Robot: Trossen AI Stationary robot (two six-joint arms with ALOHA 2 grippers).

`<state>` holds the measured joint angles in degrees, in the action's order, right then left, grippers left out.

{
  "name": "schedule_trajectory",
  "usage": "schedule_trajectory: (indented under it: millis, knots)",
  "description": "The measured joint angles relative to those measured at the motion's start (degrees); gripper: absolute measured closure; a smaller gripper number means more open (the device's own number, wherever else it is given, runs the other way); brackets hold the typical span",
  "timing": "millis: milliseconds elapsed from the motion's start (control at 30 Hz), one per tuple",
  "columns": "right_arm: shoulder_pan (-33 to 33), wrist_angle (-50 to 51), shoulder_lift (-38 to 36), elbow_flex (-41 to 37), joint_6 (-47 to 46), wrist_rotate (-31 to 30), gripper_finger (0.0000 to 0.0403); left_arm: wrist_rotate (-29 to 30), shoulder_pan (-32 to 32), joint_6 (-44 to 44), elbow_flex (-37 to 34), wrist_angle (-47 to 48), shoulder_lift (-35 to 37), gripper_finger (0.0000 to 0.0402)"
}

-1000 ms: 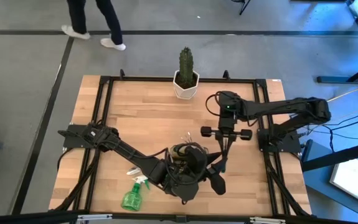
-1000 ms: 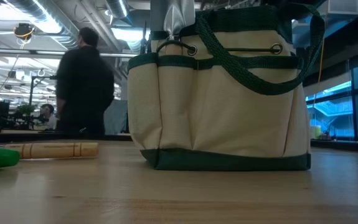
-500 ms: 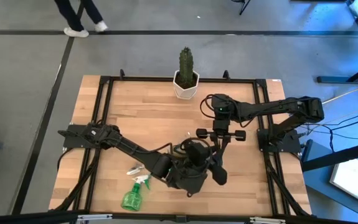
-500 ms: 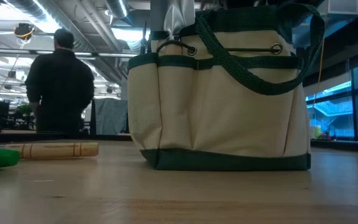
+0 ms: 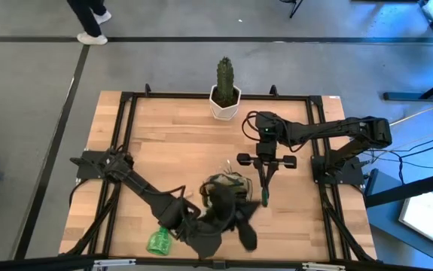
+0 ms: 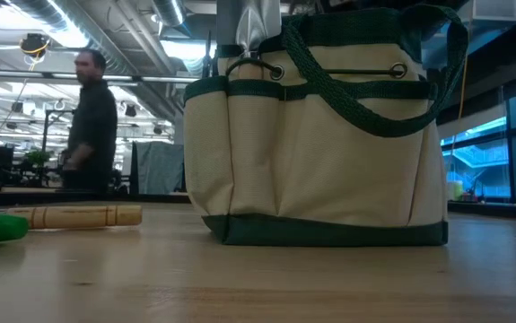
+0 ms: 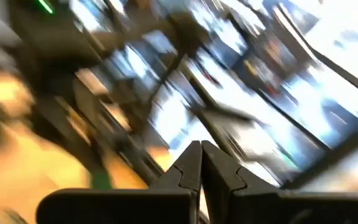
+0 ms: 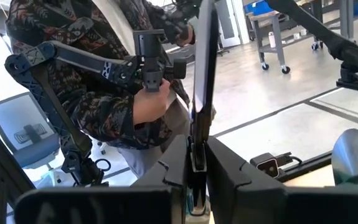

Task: Pick & Place Garden tools in Gardening bag
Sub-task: Put the green fruit pruner into the green gardening bag

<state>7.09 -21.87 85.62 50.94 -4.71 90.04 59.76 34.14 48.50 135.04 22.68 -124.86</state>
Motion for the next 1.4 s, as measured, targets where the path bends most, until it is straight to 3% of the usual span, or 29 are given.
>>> schedule_trajectory:
  millis: [100, 167, 367, 600, 967, 1100, 1267, 1400]
  knots:
    - [0.08, -0.02, 0.00, 0.00, -0.80, 0.00, 0.0369, -13.38, 0.29, 2.92, -0.04, 0.55, -0.04, 0.0400]
    - [0.09, -0.01, 0.00, 0.00, -1.19, -0.01, 0.0369, -18.11, 0.34, 1.66, -0.04, -0.59, -0.04, 0.0400]
    - [0.09, -0.02, 0.00, 0.00, -2.41, 0.00, 0.0369, -20.68, 0.25, -10.62, -0.36, -1.55, -0.02, 0.0400]
    - [0.56, 0.01, 0.00, 0.00, -3.45, 0.00, 0.0369, -20.49, 1.26, -8.60, -7.45, -2.71, -0.09, 0.0400]
    - [3.51, 0.00, -0.02, 0.00, -3.85, -0.02, 0.0369, -6.68, 5.76, -7.29, -20.23, -20.95, -0.07, 0.0400]
    - [4.43, -0.02, -0.02, 0.00, -3.92, -0.02, 0.0369, 3.15, 7.37, -3.46, -23.59, -21.65, -0.13, 0.0400]
    - [5.22, -0.02, -0.02, 0.00, -3.94, -0.02, 0.0369, 17.93, 7.26, -6.20, -23.96, -20.79, -0.11, 0.0400]
    - [5.52, -0.02, -0.02, 0.00, -4.05, -0.02, 0.0369, 21.34, 4.95, -4.49, -23.93, -15.84, 0.24, 0.0400]
